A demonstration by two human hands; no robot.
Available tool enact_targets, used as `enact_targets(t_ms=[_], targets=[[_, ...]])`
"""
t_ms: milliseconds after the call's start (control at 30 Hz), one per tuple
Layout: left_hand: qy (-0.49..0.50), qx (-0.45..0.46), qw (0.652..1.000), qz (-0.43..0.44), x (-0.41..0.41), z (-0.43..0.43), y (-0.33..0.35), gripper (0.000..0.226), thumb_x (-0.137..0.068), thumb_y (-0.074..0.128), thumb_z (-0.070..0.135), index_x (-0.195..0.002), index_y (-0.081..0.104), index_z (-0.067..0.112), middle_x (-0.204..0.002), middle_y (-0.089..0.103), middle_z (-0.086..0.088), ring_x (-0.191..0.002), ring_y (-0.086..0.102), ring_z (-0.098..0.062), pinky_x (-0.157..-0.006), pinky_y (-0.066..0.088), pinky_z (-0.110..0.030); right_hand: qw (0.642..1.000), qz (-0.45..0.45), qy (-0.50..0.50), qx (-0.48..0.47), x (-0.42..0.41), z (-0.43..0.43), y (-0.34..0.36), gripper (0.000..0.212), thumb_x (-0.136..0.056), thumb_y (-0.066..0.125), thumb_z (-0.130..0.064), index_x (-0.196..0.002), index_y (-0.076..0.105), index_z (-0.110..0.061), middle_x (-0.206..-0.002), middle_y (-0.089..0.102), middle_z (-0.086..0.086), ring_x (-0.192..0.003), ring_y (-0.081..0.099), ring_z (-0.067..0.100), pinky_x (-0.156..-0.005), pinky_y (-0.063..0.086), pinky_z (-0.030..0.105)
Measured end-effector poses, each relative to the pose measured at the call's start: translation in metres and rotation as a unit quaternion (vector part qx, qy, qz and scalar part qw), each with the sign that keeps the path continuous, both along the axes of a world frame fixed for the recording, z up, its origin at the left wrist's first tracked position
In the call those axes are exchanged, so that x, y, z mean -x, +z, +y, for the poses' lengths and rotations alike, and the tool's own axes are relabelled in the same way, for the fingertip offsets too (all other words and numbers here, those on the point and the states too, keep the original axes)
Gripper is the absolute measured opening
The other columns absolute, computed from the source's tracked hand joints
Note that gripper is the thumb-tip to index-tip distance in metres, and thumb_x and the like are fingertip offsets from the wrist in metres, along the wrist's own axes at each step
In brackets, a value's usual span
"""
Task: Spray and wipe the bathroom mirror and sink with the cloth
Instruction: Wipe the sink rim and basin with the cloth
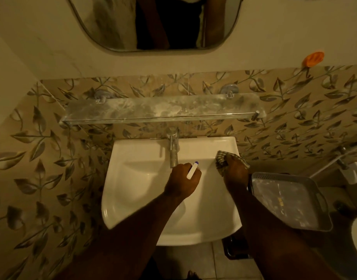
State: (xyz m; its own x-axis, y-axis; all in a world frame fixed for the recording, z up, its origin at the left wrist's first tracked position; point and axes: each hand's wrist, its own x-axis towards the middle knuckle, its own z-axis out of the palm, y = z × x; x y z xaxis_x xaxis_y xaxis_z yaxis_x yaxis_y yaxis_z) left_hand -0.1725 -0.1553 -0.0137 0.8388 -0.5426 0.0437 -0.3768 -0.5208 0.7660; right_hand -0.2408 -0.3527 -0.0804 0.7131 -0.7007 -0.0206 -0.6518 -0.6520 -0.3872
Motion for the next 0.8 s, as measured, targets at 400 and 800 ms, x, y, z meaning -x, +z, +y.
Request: enact_targets(t_ms=[400,800], targets=[[0.003,0.0,1.0,-0.007,-0.025,0.016,0.001,0.03,-0.092,0.053,0.028,-0.063,0.051,0.02,-0.056,0.049,0.009,-0.046,0.046,-0.009,-0.05,0.033,-0.008,0.99,0.112,0.076,-0.033,-0.076,-0.025,-0.016,0.073,-0.095,0.059,-0.014,-0.161,0.026,-0.013,-0.167,0.014,0.02,-0.153,0.015,0.041,-0.124,0.018,0.047],[0.04,-0.046,0.998,0.027,-0.025,0.036,-0.007,0.028,-0.095,0.055,0.026,-0.078,0.067,0.006,-0.07,0.068,-0.005,-0.053,0.058,-0.011,-0.053,0.041,-0.011,0.981,0.107,0.154,-0.049,-0.112,0.044,-0.009,0.074,-0.099,0.053,-0.017,-0.163,0.018,-0.026,-0.171,-0.001,0.01,-0.157,0.0,0.033,-0.126,0.01,0.044]])
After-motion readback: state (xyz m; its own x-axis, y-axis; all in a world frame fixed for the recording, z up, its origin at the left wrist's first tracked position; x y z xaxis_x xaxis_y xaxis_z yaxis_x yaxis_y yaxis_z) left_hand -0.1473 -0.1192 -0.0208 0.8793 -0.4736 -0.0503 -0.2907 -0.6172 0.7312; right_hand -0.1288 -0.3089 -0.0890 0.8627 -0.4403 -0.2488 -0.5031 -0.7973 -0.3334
